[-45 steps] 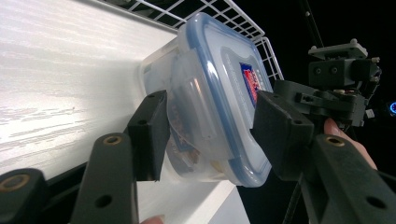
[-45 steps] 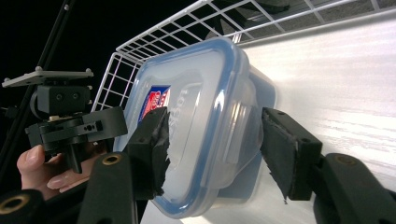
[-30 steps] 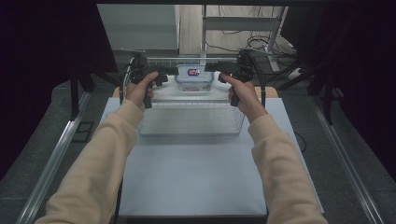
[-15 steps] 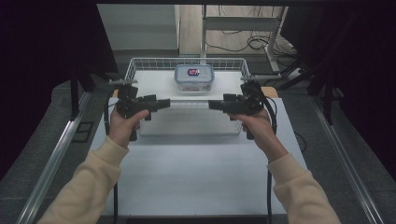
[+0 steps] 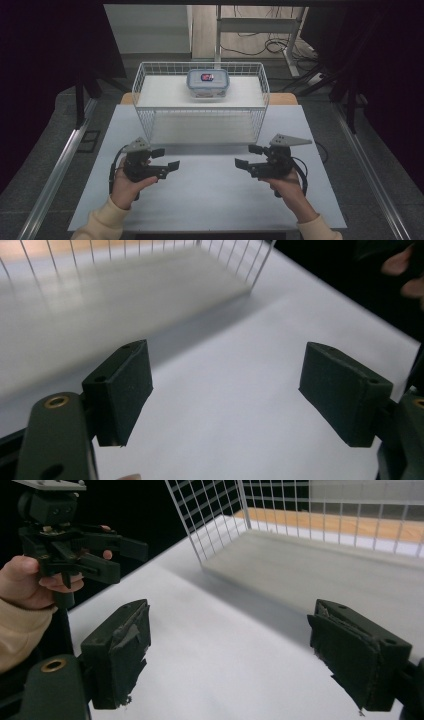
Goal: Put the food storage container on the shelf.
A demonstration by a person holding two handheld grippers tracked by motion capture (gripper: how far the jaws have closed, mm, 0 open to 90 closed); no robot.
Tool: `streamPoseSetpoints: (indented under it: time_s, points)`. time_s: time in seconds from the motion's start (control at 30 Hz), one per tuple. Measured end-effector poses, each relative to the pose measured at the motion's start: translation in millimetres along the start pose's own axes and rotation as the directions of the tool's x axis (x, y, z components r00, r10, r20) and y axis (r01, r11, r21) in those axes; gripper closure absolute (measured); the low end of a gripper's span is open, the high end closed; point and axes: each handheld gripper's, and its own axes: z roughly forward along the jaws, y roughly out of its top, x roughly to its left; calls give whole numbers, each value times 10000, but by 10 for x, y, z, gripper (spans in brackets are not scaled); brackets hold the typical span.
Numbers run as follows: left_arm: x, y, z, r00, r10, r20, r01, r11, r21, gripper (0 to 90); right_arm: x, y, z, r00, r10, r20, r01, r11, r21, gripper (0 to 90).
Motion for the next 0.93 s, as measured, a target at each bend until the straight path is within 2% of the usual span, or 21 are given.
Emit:
streamPoseSetpoints:
  time_s: [0.13, 0.17, 0.2, 0.3, 0.4, 0.47, 0.67, 0.93]
  points:
    - [-14, -231, 105, 9990, 234, -390, -212, 9982, 557, 209, 19, -307, -54, 9982, -297, 523, 281, 9991, 302, 173]
    - [-17, -285, 127, 9983, 345, -465, -304, 9959, 855, 216, 13, -372, -61, 9981, -321, 529, 305, 9990, 322, 174]
    - [-27, -321, 135, 9977, 395, -547, -346, 9956, 872, 211, 2, -482, -76, 9980, -495, 384, 483, 9984, 306, 174]
    - [-39, -379, 134, 9974, 400, -604, -347, 9958, 852, 219, -10, -681, -96, 9903, -1151, 783, 1088, 9908, 799, 174]
    - [-62, -412, 127, 9949, 572, -825, -503, 9953, 827, 218, -52, -812, -65, 9899, -1044, 954, 924, 9881, 1226, 173]
    - [-68, -436, 120, 9956, 531, -776, -471, 9959, 766, 219, -83, -858, -32, 9895, -1024, 1025, 866, 9852, 1477, 173]
    - [-82, -515, 133, 9939, 674, -870, -608, 9952, 770, 222, -136, -873, 3, 9879, -985, 1197, 784, 9837, 1617, 176]
    - [-78, -520, 142, 9912, 758, -1081, -680, 9949, 741, 221, -152, -868, -28, 9876, -969, 1231, 789, 9865, 1436, 172]
